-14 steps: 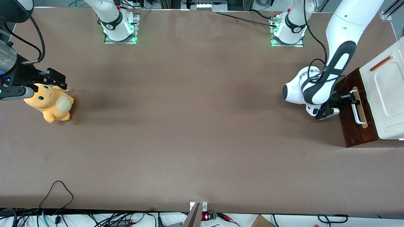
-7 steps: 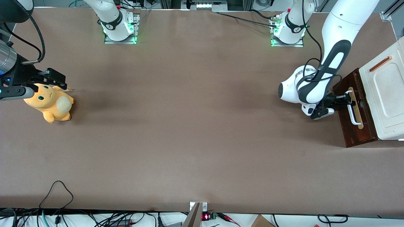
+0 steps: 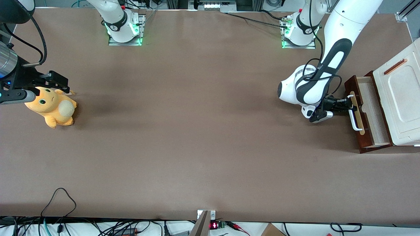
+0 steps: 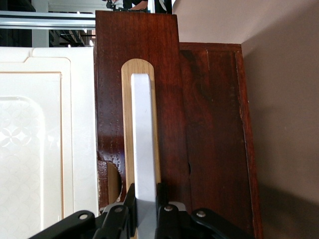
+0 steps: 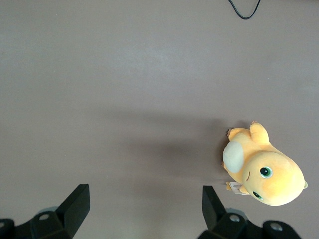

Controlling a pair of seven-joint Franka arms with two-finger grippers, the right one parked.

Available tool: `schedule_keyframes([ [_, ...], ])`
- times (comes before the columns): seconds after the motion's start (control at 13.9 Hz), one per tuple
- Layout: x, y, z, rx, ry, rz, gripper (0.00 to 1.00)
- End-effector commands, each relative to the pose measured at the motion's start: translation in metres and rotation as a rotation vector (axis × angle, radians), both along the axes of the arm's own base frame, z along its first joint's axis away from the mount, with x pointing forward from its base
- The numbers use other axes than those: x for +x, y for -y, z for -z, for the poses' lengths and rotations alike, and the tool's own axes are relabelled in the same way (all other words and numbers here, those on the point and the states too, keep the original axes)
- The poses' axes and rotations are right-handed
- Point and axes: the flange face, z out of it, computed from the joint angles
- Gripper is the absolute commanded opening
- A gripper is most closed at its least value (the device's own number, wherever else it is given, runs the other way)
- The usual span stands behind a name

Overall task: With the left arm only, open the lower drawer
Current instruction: 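Pull the gripped handle outward from the cabinet with the left gripper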

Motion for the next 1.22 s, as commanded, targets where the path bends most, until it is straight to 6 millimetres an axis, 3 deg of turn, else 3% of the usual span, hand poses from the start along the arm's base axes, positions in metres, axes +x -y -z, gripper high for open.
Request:
schedule_keyframes([
  [0.0, 0.017, 0.053, -0.024, -0.004, -0.050, 0.158, 0.00],
  [0.72, 0.011, 0.077, -0.026, -0.030, -0.063, 0.184, 0.01],
  [0.86, 0.008, 0.076, -0.024, -0.030, -0.073, 0.179, 0.25],
  [0.94, 0.009, 0.075, -0.025, -0.031, -0.069, 0.175, 0.56],
  [1.01, 0.010, 0.075, -0.029, -0.032, -0.061, 0.171, 1.00],
  [1.15, 0.009, 0.074, -0.034, -0.049, -0.058, 0.142, 1.00],
])
